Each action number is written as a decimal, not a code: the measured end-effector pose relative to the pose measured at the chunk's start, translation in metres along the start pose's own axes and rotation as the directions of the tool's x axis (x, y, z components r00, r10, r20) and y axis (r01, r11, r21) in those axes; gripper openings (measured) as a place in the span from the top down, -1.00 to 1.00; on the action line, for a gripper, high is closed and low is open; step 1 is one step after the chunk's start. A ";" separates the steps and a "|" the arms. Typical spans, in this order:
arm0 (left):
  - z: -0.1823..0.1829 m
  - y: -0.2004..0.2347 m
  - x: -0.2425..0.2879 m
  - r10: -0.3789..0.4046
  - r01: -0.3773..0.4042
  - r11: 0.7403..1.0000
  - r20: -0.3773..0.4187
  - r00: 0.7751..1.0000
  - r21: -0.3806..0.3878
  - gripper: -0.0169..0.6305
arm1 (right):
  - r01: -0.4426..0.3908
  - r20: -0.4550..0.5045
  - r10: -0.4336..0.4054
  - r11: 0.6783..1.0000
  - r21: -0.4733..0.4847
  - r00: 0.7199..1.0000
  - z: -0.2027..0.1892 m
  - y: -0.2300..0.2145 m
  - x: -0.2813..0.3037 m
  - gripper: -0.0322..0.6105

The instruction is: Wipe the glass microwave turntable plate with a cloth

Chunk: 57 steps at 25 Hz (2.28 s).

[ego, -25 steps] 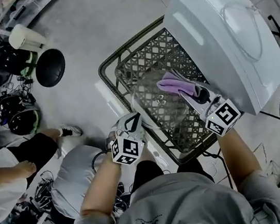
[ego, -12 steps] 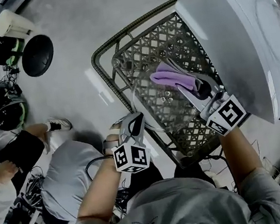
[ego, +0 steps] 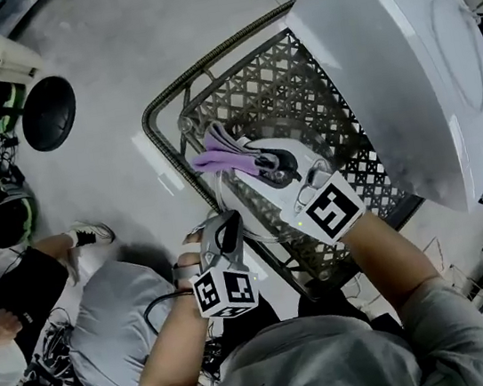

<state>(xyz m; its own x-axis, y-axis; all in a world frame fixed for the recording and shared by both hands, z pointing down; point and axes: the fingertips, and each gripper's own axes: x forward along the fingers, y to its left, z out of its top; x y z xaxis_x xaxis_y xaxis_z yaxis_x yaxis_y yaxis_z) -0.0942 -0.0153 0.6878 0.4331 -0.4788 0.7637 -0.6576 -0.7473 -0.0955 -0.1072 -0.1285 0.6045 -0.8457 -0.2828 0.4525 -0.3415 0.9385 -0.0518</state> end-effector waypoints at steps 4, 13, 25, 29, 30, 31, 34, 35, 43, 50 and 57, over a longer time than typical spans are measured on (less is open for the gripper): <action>0.002 0.001 0.000 0.004 -0.004 1.000 0.002 1.000 -0.006 0.95 | 0.064 -0.024 -0.065 0.997 -0.035 0.998 -0.007 -0.014 0.023 0.55; 0.002 0.002 0.002 0.021 -0.021 0.999 0.000 1.000 -0.041 0.95 | 0.146 -0.167 -0.159 0.985 -0.088 0.973 -0.053 -0.040 0.011 0.55; 0.001 0.003 0.005 0.028 -0.029 0.998 -0.013 1.000 -0.061 0.95 | 0.270 -0.260 -0.282 0.959 -0.081 0.923 -0.093 -0.084 -0.061 0.55; 0.001 0.003 0.006 0.028 -0.029 0.998 -0.014 0.999 -0.061 0.95 | 0.301 -0.275 -0.311 0.950 -0.079 0.910 -0.100 -0.092 -0.077 0.55; 0.001 0.003 0.006 0.028 -0.029 0.998 -0.015 1.000 -0.060 0.95 | 0.305 -0.276 -0.314 0.949 -0.078 0.908 -0.100 -0.093 -0.078 0.55; 0.002 0.003 0.006 0.027 -0.028 0.998 -0.015 1.000 -0.059 0.95 | 0.308 -0.276 -0.316 0.949 -0.075 0.908 -0.098 -0.093 -0.078 0.55; 0.003 0.001 0.007 0.024 -0.025 0.998 -0.016 1.000 -0.054 0.95 | 0.293 -0.230 -0.297 0.955 -0.052 0.927 -0.082 -0.086 -0.074 0.55; 0.003 0.000 0.008 0.023 -0.023 0.998 -0.016 1.000 -0.051 0.95 | 0.273 -0.197 -0.276 0.961 -0.043 0.941 -0.072 -0.079 -0.070 0.55; 0.003 -0.001 0.010 0.028 -0.029 0.999 -0.019 0.999 -0.041 0.95 | -0.044 -0.078 0.037 0.995 -0.091 0.996 -0.016 0.025 0.003 0.55; 0.003 -0.002 0.008 0.034 -0.035 0.998 -0.015 0.999 -0.044 0.95 | -0.077 -0.145 0.056 0.987 -0.143 0.988 -0.039 0.042 0.032 0.55; 0.003 -0.001 0.009 0.035 -0.035 0.998 -0.016 0.999 -0.050 0.95 | -0.036 -0.199 0.008 0.990 -0.135 0.980 -0.061 0.017 0.009 0.55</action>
<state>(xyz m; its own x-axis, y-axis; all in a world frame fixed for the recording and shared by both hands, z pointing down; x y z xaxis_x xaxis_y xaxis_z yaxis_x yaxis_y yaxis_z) -0.0880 -0.0206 0.6929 0.4001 -0.4969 0.7701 -0.7026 -0.7058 -0.0904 -0.0957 -0.1028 0.6619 -0.7500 -0.2296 0.6204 -0.2525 0.9662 0.0523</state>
